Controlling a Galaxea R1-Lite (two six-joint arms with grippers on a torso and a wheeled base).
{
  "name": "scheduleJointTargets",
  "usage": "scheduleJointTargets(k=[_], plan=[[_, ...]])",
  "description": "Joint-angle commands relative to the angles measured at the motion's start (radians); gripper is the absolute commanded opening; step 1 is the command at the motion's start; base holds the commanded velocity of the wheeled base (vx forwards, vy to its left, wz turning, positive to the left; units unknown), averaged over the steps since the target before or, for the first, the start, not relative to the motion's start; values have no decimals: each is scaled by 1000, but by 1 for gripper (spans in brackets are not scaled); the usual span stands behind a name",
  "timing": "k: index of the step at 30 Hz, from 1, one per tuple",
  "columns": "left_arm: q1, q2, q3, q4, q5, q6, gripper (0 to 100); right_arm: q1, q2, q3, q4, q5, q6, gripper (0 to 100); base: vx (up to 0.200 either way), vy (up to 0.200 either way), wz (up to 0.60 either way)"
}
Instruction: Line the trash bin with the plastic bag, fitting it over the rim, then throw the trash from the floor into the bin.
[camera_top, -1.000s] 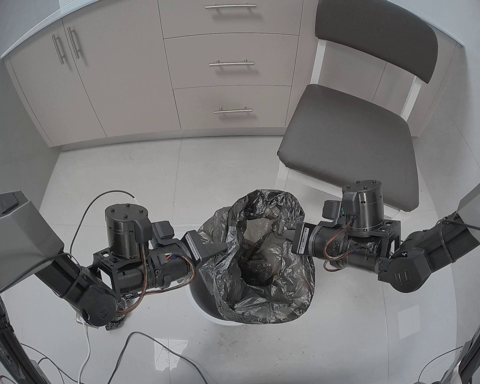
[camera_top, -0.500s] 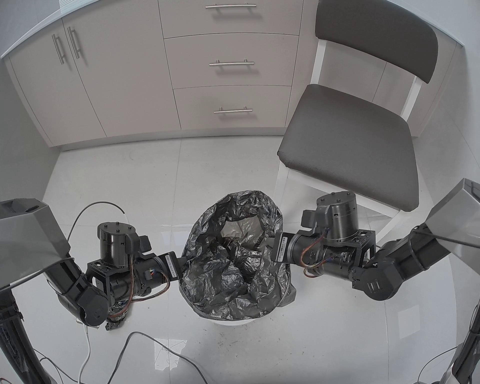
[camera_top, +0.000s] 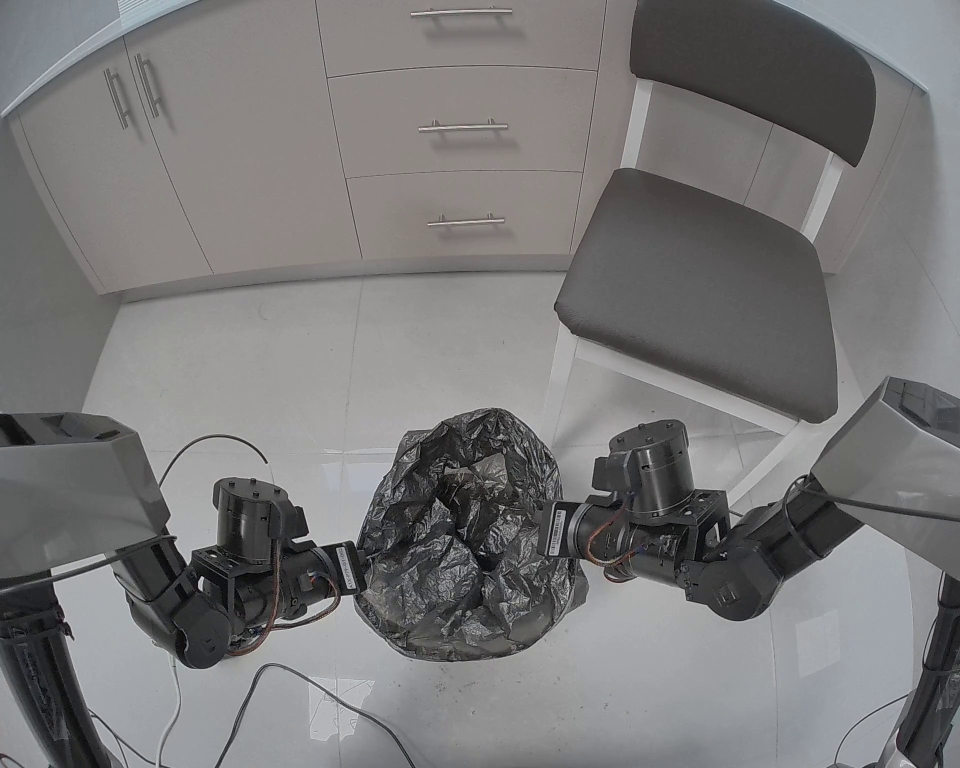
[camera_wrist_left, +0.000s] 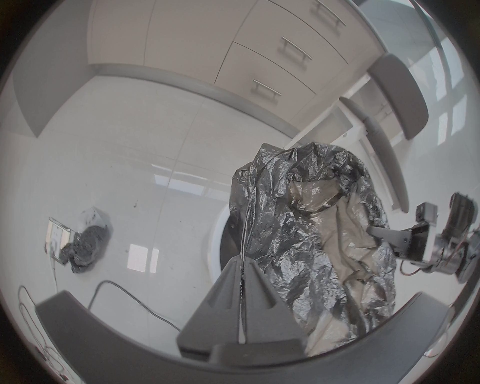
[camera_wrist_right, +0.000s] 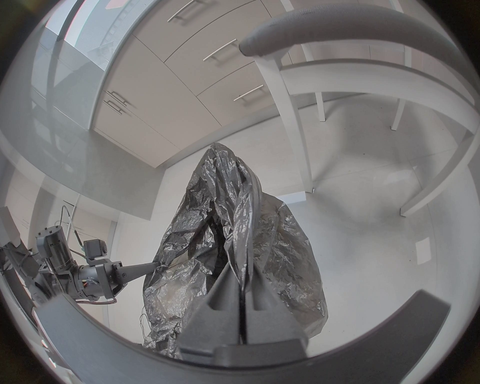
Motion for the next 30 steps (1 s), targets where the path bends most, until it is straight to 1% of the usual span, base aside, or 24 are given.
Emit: scheduleJointTargets(k=[1,2,3,6,7,8,9,10,16,22,26,30], plan=[[7,87,-9,-46,47,49,0,-4,50,-10,-2,-8,-2,0,0,0,0],[7,93,-9,-57,50,52,0,-4,55,-12,-2,-10,-2,0,0,0,0],[13,118,-11,-103,64,61,0,-5,69,-22,-3,-11,-2,0,0,0,0],[15,139,-14,-135,72,72,0,-10,83,-35,-5,-14,-3,0,0,0,0],[21,164,-21,-164,102,92,0,-17,101,-50,-8,-31,-5,0,0,0,0],[21,164,-21,-164,102,92,0,-17,101,-50,-8,-31,-5,0,0,0,0],[32,182,-23,-189,131,109,0,-27,118,-65,-8,-44,-20,0,0,0,0],[33,190,-21,-202,136,113,0,-30,124,-68,-8,-44,-28,0,0,0,0],[58,221,-21,-239,137,116,0,-30,138,-68,-9,-47,-39,0,0,0,0],[59,254,-18,-301,134,115,0,-30,141,-49,-8,-79,-43,0,0,0,0],[53,251,-14,-301,131,109,0,-30,142,-6,-8,-88,-69,0,0,0,0],[48,260,-17,-301,130,106,0,-28,144,40,-9,-90,-72,0,0,0,0]])
